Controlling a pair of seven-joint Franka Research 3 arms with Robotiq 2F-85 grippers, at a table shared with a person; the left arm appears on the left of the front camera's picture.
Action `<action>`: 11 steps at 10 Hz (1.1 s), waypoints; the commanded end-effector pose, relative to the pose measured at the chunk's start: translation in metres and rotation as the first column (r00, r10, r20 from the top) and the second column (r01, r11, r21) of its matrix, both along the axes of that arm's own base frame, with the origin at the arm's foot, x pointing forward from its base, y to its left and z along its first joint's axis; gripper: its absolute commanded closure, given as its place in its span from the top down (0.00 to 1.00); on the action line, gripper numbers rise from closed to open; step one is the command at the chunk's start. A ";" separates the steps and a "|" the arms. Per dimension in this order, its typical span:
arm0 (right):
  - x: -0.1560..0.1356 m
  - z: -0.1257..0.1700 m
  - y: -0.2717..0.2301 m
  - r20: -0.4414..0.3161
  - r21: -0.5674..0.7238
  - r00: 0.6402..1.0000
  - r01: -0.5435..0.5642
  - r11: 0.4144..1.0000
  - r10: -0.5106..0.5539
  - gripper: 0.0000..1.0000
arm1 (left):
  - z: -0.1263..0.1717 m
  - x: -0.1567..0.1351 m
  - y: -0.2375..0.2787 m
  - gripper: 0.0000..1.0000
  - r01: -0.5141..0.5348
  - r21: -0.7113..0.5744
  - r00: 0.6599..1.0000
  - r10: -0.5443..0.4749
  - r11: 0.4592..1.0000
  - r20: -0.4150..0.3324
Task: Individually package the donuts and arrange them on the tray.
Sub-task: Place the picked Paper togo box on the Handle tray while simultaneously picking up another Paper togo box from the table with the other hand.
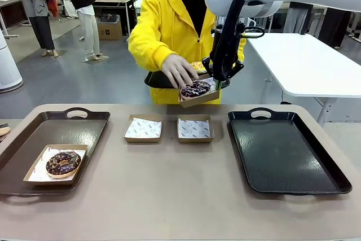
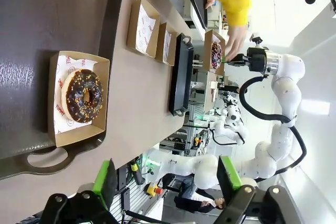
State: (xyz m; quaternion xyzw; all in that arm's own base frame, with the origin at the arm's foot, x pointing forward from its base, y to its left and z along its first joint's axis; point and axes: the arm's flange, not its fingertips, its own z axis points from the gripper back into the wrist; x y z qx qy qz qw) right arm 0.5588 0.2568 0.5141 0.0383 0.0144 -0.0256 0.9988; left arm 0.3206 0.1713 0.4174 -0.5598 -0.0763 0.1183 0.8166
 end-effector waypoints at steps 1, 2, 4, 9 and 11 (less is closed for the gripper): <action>-0.006 -0.001 -0.002 -0.005 0.014 1.000 0.020 1.000 -0.020 0.00 | 0.002 0.000 0.002 1.00 -0.005 -0.001 1.000 0.005 1.000 0.002; -0.006 -0.001 -0.002 -0.005 0.014 1.000 0.020 1.000 -0.020 0.00 | 0.002 0.000 0.002 1.00 -0.005 -0.001 1.000 0.005 1.000 0.002; -0.006 -0.001 -0.002 -0.005 0.014 1.000 0.020 1.000 -0.020 0.00 | 0.002 0.000 0.002 1.00 -0.005 -0.001 1.000 0.005 1.000 0.002; -0.006 -0.001 -0.002 -0.005 0.014 1.000 0.020 1.000 -0.020 0.00 | 0.002 0.000 0.002 1.00 -0.005 -0.001 1.000 0.005 1.000 0.002; -0.006 -0.001 -0.002 -0.005 0.014 1.000 0.020 1.000 -0.020 0.00 | 0.002 0.000 0.002 1.00 -0.005 -0.001 1.000 0.005 1.000 0.002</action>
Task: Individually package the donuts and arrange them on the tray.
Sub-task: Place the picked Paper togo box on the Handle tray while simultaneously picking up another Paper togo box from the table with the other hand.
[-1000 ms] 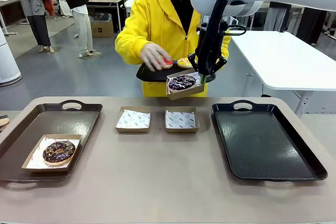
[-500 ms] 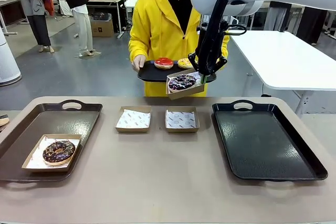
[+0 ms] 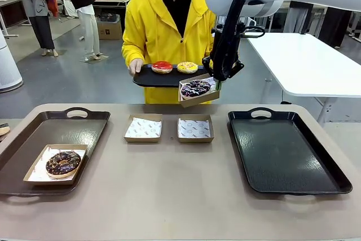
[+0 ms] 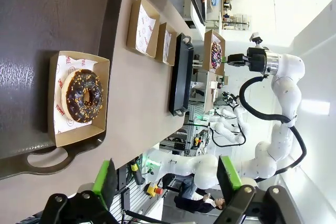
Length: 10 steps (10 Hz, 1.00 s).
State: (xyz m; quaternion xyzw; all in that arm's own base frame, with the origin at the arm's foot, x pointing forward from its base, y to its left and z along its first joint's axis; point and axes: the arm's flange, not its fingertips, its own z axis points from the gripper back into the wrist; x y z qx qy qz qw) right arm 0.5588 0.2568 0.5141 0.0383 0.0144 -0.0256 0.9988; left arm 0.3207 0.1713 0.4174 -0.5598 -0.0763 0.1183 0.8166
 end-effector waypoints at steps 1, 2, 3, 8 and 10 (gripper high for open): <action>-0.006 -0.001 -0.002 -0.005 0.014 1.000 0.020 1.000 -0.020 0.00 | 0.002 0.000 0.002 1.00 -0.005 -0.001 1.000 0.005 1.000 0.002; -0.006 -0.001 -0.002 -0.005 0.014 1.000 0.020 1.000 -0.020 0.00 | 0.002 0.000 0.002 1.00 -0.005 -0.001 1.000 0.005 1.000 0.002; -0.006 -0.001 -0.002 -0.005 0.014 1.000 0.020 1.000 -0.020 0.00 | 0.002 0.000 0.002 1.00 -0.005 -0.001 1.000 0.005 1.000 0.002; -0.060 0.028 -0.088 0.050 0.050 0.998 -0.052 0.997 0.050 0.01 | 0.077 0.057 -0.052 1.00 0.114 0.198 0.993 -0.116 0.974 -0.001; -0.088 0.023 -0.134 0.049 0.031 0.998 -0.051 0.998 0.050 0.01 | 0.101 0.084 -0.096 1.00 0.168 0.292 0.986 -0.166 0.942 -0.032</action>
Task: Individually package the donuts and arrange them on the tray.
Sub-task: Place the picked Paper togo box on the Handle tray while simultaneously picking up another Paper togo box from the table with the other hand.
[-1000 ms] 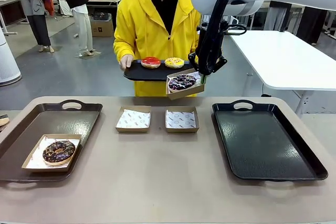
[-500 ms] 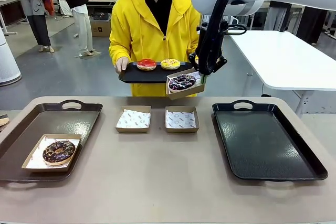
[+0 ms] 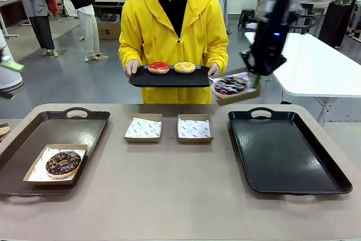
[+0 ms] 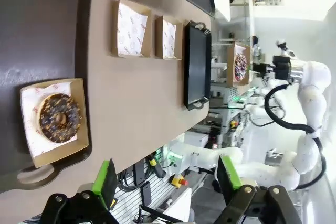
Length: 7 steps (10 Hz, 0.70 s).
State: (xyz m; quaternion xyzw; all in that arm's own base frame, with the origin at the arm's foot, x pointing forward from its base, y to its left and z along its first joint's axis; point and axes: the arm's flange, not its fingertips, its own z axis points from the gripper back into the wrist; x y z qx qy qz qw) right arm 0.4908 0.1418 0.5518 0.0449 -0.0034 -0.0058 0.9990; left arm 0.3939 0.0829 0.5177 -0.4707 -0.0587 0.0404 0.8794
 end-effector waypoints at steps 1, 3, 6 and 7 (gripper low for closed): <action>-0.033 -0.021 -0.039 0.062 -0.003 0.998 -0.026 1.000 0.026 0.01 | 0.014 0.030 -0.037 1.00 0.060 0.118 0.997 -0.053 0.991 -0.059; -0.054 -0.038 -0.069 0.097 -0.020 0.994 -0.044 0.999 0.046 0.01 | 0.025 0.051 -0.090 1.00 0.114 0.227 0.992 -0.100 0.967 -0.071; -0.063 -0.074 -0.091 0.064 -0.024 0.998 -0.027 0.999 0.028 0.01 | 0.010 0.094 -0.149 1.00 0.132 0.389 0.990 -0.098 0.912 -0.106; -0.063 -0.087 -0.094 0.038 -0.029 0.999 -0.018 0.999 0.020 0.01 | 0.002 0.106 -0.164 1.00 0.133 0.433 0.989 -0.089 0.891 -0.119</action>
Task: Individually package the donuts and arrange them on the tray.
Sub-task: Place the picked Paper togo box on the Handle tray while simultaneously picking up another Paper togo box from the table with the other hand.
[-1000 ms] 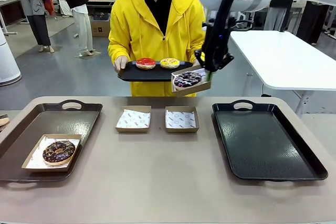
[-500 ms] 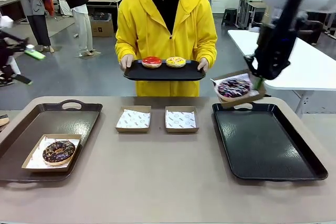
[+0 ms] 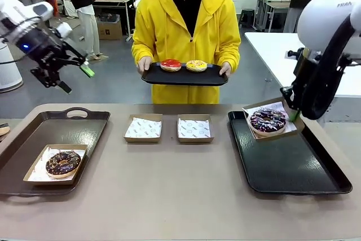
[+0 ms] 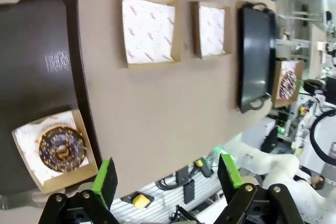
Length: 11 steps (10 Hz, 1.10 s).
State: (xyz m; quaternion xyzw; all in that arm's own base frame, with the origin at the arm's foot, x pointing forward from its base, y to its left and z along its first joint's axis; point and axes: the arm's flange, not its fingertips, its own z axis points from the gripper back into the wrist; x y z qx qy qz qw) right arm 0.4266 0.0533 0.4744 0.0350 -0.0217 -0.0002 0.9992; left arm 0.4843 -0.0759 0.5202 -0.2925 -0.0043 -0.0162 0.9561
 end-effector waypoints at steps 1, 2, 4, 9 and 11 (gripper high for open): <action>0.000 -0.022 -0.007 -0.029 -0.012 0.999 -0.031 0.999 0.031 0.01 | -0.009 0.021 -0.019 1.00 -0.026 0.110 0.999 0.028 0.994 -0.017; 0.001 -0.032 -0.009 -0.044 0.001 0.999 -0.023 1.000 0.023 0.01 | -0.017 0.030 -0.034 1.00 -0.016 0.154 1.000 0.019 0.988 -0.020; 0.000 -0.045 -0.011 -0.065 -0.017 0.998 -0.021 1.000 0.020 0.01 | -0.037 0.035 -0.057 1.00 0.000 0.240 1.000 0.002 0.971 -0.010; -0.002 -0.035 -0.004 -0.067 -0.004 0.998 -0.007 1.000 0.006 0.01 | -0.089 0.042 -0.113 1.00 0.061 0.384 0.997 -0.077 0.921 0.025; -0.002 -0.035 -0.004 -0.067 -0.004 0.998 -0.007 1.000 0.006 0.01 | -0.108 0.052 -0.134 1.00 0.073 0.440 0.994 -0.104 0.895 0.045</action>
